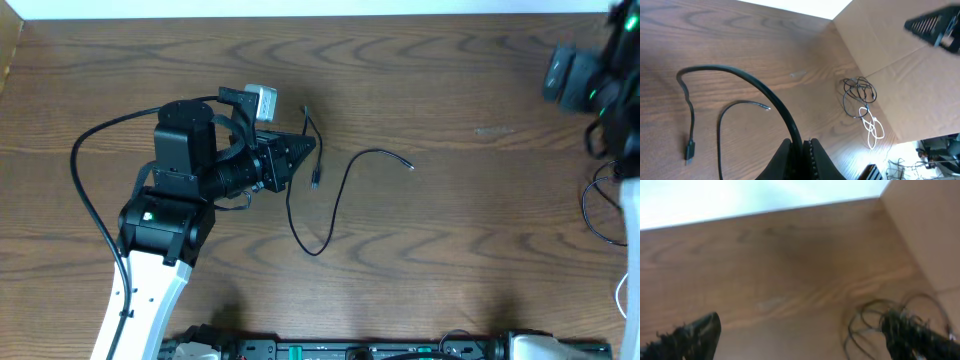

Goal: Untangle cables

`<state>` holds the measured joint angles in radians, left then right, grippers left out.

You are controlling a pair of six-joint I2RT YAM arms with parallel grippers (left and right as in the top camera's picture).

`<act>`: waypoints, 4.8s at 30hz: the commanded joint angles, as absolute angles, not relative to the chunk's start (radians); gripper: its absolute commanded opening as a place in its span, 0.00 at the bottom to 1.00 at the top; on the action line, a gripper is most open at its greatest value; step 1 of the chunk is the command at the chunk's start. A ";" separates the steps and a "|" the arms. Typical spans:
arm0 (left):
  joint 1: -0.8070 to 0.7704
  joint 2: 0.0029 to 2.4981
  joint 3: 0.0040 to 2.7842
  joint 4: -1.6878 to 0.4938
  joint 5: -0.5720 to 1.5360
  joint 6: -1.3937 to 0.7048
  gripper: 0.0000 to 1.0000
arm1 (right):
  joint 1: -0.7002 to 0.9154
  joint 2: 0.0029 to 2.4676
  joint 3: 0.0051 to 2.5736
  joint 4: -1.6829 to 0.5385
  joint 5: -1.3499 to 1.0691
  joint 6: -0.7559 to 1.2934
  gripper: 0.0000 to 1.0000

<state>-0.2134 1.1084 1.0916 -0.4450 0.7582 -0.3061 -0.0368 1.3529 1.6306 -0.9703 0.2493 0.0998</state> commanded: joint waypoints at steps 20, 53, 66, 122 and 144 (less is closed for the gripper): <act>-0.386 1.149 1.099 -0.343 0.719 -0.290 0.12 | 0.062 1.133 0.968 -0.575 -0.561 0.062 0.99; -0.064 1.347 1.138 -0.056 0.687 -0.408 0.17 | 0.427 1.379 0.933 -0.541 -0.680 -0.087 0.99; 0.045 1.303 1.137 -0.233 0.773 -0.352 0.17 | 0.642 1.703 0.934 -0.347 -0.679 -0.248 0.99; 0.213 1.287 1.137 -0.474 0.520 -0.307 0.17 | 0.839 2.006 1.250 -0.439 -0.548 -0.353 0.99; 0.213 1.286 1.137 -0.474 0.621 -0.308 0.17 | 0.919 2.052 1.250 -0.596 -0.185 -0.469 0.99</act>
